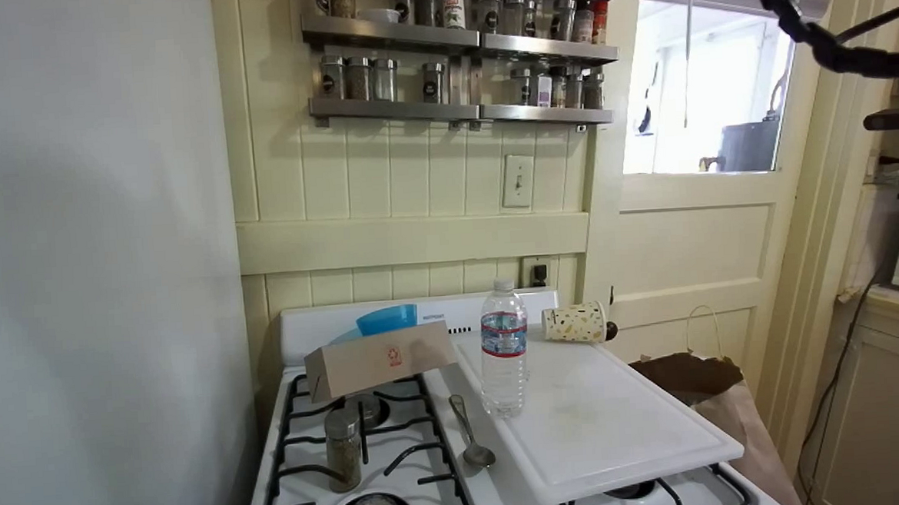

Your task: Pick up the potato masher

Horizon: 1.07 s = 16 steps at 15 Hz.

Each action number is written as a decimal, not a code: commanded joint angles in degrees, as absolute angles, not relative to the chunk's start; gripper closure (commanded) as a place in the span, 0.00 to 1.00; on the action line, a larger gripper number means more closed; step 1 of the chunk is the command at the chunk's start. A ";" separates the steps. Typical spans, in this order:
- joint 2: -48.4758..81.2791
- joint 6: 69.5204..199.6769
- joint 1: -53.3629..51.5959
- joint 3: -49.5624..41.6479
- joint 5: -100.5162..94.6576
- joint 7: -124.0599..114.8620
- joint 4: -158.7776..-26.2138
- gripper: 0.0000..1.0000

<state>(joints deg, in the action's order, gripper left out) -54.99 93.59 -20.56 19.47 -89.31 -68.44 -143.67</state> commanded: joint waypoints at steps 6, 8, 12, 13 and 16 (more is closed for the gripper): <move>-52.15 92.15 -19.93 17.15 -91.40 -74.25 -133.42 0.99; -50.91 94.74 -21.12 15.26 -90.13 -72.36 -130.15 0.99; -52.17 94.27 -20.63 15.58 -90.17 -72.18 -131.86 0.94; -52.20 94.01 -20.57 15.72 -90.11 -72.82 -132.40 0.99; -51.23 92.79 -19.04 14.54 -90.06 -76.08 -129.44 0.99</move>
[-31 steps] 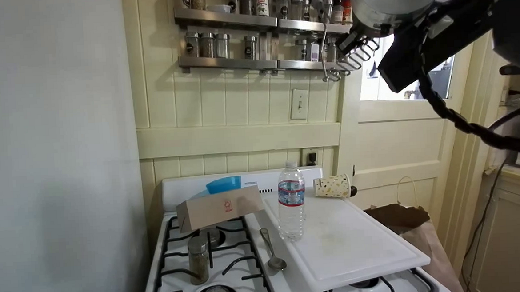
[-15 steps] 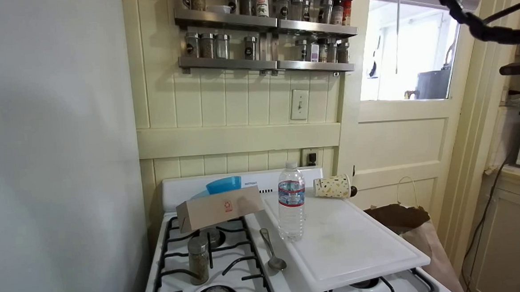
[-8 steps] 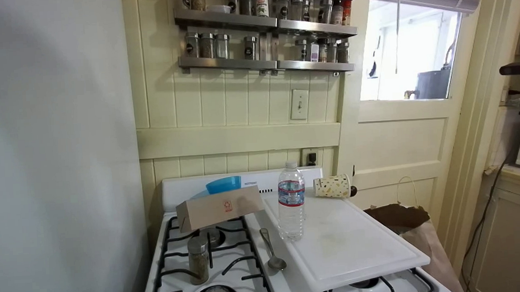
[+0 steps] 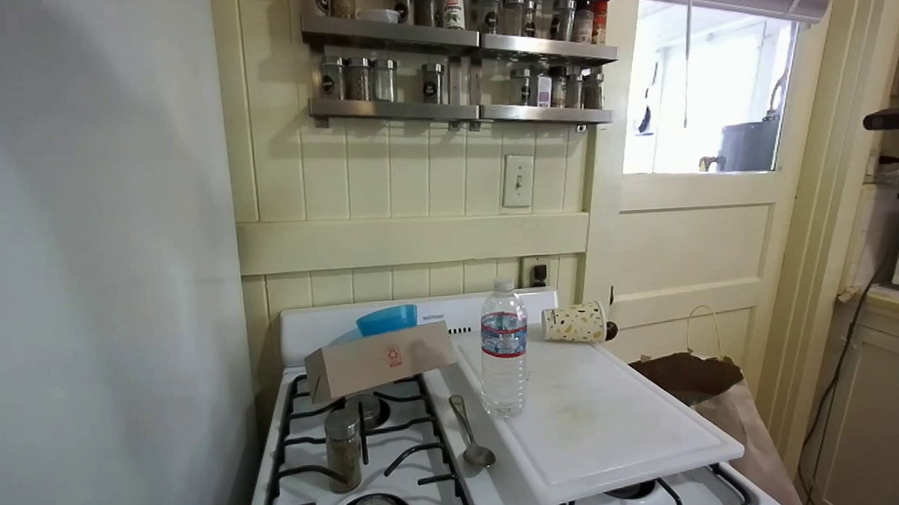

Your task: Pick up the potato masher

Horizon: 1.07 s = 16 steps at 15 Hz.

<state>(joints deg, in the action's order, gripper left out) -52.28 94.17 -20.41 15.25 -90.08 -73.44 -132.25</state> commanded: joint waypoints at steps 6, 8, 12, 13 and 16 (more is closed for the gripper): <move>-45.82 93.38 -17.15 11.39 -87.85 -71.63 -119.26 0.99; -43.15 93.20 -16.82 11.31 -85.68 -67.61 -115.09 0.99; -39.63 93.66 -15.75 11.67 -81.46 -63.40 -108.56 0.99; -40.28 93.50 -15.03 12.39 -82.08 -63.50 -109.57 0.99; -40.54 94.62 -14.68 12.17 -82.15 -64.46 -110.60 0.99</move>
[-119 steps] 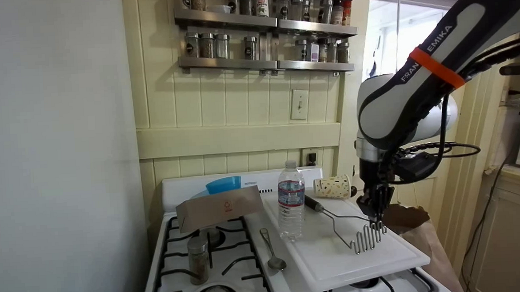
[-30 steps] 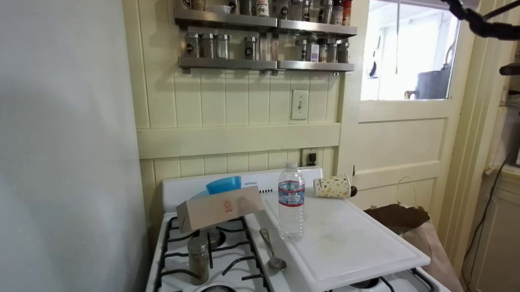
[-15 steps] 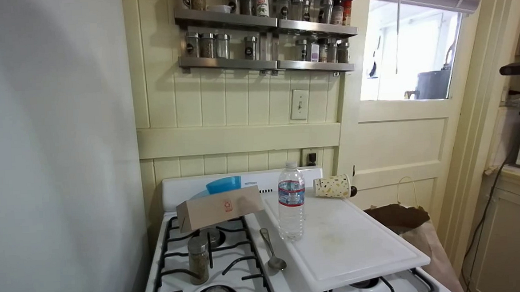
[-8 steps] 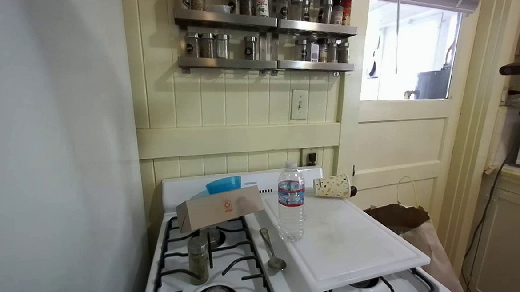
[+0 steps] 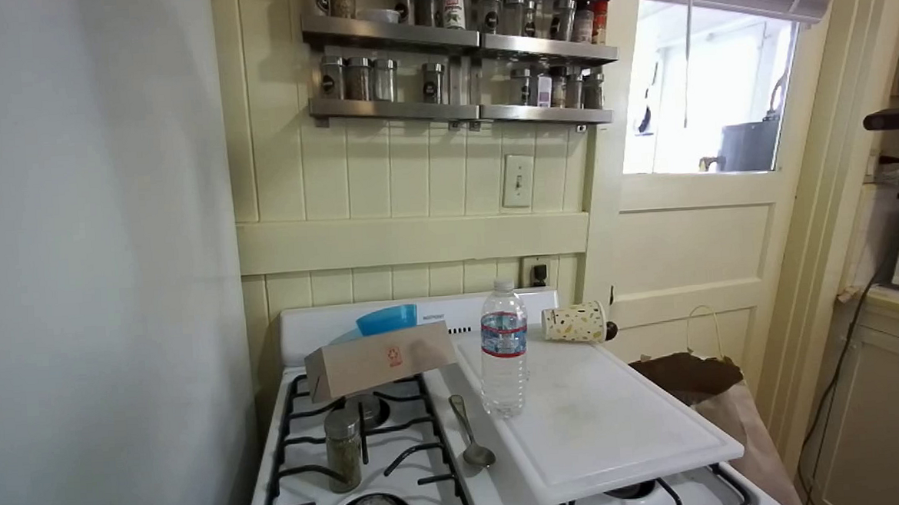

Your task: Pick up the potato masher

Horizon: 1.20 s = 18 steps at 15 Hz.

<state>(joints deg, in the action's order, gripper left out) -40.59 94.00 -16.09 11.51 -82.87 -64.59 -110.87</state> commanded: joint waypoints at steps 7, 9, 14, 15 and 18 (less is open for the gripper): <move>-35.22 93.78 -10.74 10.65 -80.83 -67.62 -100.75 0.99; -32.78 93.40 -10.32 10.44 -79.07 -65.28 -96.82 0.99; -27.71 92.76 -8.90 11.16 -75.03 -61.53 -88.93 0.99; -26.81 92.62 -8.79 11.09 -74.00 -60.71 -87.73 0.99; -24.69 92.26 -7.97 11.25 -71.44 -59.03 -84.65 0.99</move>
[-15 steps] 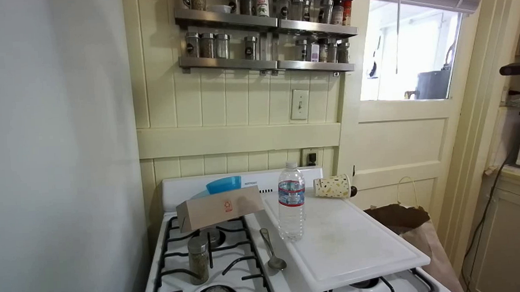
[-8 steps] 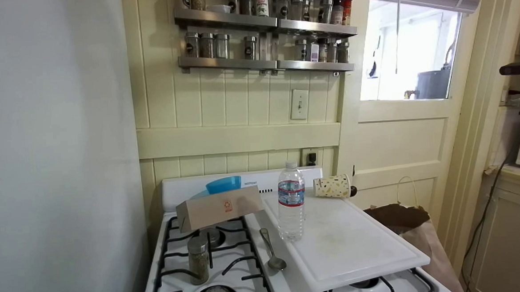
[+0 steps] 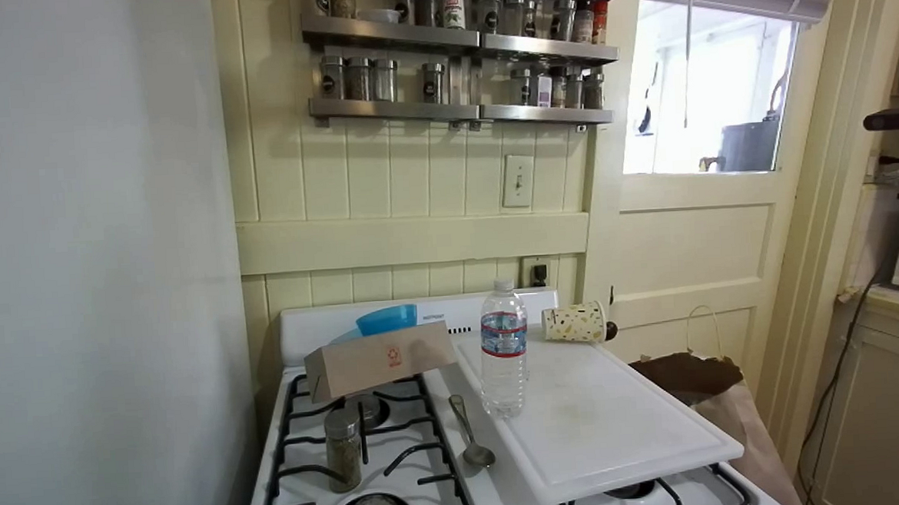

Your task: Pick up the potato masher

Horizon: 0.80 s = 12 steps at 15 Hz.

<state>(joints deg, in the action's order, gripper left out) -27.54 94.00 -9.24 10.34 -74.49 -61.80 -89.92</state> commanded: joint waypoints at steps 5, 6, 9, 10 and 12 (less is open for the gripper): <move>-23.06 91.75 -4.87 12.35 -74.02 -58.52 -82.35 0.99; -22.93 91.66 -4.34 12.46 -74.52 -58.17 -82.42 0.99; -22.38 90.90 -3.20 12.66 -74.98 -57.39 -82.91 0.99; -22.28 90.83 -3.06 12.68 -75.15 -56.88 -83.11 0.99; -21.87 90.84 -2.57 12.88 -76.52 -56.64 -83.19 0.99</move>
<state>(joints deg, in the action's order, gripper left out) -22.91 92.32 -3.60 11.78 -74.05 -58.06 -84.38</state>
